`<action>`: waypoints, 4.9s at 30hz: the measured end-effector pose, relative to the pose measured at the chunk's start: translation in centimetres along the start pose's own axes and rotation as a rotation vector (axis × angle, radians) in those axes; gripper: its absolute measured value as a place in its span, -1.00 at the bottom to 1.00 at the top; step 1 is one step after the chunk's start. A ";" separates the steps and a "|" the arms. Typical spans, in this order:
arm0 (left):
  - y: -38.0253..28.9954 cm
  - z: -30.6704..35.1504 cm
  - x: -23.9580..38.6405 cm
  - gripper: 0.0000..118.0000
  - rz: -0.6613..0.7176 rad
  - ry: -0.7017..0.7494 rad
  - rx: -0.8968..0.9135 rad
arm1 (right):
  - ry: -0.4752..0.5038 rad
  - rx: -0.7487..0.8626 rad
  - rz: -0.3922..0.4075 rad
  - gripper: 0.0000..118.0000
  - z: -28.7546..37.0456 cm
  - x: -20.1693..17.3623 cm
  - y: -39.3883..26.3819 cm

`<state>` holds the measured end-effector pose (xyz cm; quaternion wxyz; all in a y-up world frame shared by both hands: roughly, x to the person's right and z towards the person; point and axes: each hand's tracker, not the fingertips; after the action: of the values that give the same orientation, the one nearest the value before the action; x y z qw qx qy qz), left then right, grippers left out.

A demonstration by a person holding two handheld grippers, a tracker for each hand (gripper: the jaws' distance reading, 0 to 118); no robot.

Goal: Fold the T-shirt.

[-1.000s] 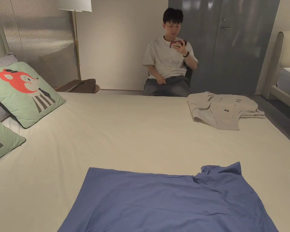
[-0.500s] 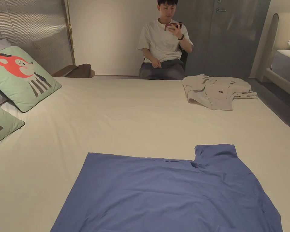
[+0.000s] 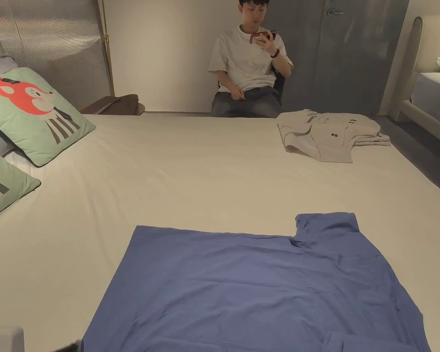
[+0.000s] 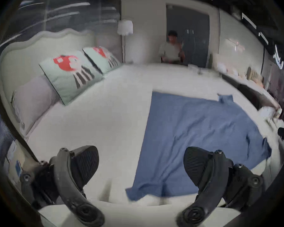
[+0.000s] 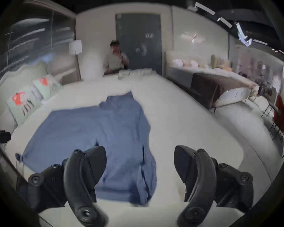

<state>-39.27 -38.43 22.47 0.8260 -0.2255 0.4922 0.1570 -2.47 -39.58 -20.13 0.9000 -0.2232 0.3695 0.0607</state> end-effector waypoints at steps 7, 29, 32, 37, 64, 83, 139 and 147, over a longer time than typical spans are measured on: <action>3.9 3.1 3.1 -0.27 0.048 -0.007 0.283 | -0.055 0.291 0.036 -0.12 1.9 -3.7 3.9; -4.7 -0.8 -3.3 0.82 0.122 -0.098 -0.132 | -0.040 0.214 0.037 -1.00 0.0 -5.0 2.3; -6.6 -2.2 -4.3 0.83 0.135 -0.075 -0.212 | -0.041 0.189 0.041 -1.00 -0.3 -4.9 1.4; -8.0 -3.5 -4.5 0.53 0.152 -0.096 -0.251 | -0.039 0.155 0.046 -1.00 -0.5 -4.9 0.4; -6.6 -2.1 -2.9 -0.92 0.092 -0.146 -0.213 | 0.037 -0.299 0.080 -0.68 -3.9 1.6 -9.0; 5.8 -9.2 -0.9 -0.92 0.211 -0.142 -0.058 | 0.050 0.021 -0.077 -0.97 -8.0 0.1 4.4; 3.4 -9.9 2.4 -0.83 0.012 -0.101 -0.040 | -0.032 0.124 0.041 -1.00 -9.5 -4.1 4.8; 0.8 -14.1 -0.7 0.32 0.054 -0.130 -0.238 | -0.021 0.093 0.057 -1.00 -10.3 -3.5 3.1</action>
<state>-50.43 -45.25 17.08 0.8191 -0.2980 0.4212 0.2507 -12.36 -41.22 -25.27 0.9111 -0.1700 0.3687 0.0712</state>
